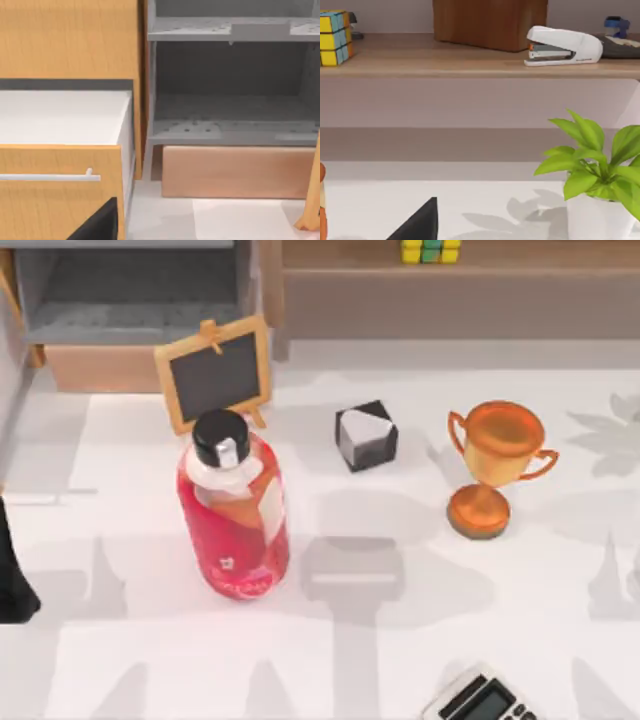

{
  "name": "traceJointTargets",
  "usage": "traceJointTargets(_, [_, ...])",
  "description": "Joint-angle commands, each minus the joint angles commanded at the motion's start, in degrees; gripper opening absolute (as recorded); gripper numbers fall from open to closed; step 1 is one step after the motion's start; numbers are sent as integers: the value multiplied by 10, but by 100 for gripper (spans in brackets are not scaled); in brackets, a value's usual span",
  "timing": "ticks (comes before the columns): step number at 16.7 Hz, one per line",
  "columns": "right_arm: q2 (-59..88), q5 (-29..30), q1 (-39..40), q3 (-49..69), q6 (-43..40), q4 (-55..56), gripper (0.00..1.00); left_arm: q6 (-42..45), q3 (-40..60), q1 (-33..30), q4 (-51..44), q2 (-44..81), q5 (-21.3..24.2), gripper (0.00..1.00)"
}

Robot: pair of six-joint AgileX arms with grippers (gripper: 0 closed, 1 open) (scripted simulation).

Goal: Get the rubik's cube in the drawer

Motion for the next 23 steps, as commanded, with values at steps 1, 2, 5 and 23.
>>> traceJointTargets(1, [0, 0, 0, 0, 0, 0, 100, 0, 0, 0, 0, 0, 0, 100])
traceJointTargets(2, [0, 0, 0, 0, 0, 0, 100, 0, 0, 0, 0, 0, 0, 100])
traceJointTargets(5, [0, 0, 0, 0, 0, 0, 100, 0, 33, -18, 16, 35, -15, 100])
traceJointTargets(23, [0, 0, 0, 0, 0, 0, 100, 12, 768, -378, 340, 1093, -354, 100])
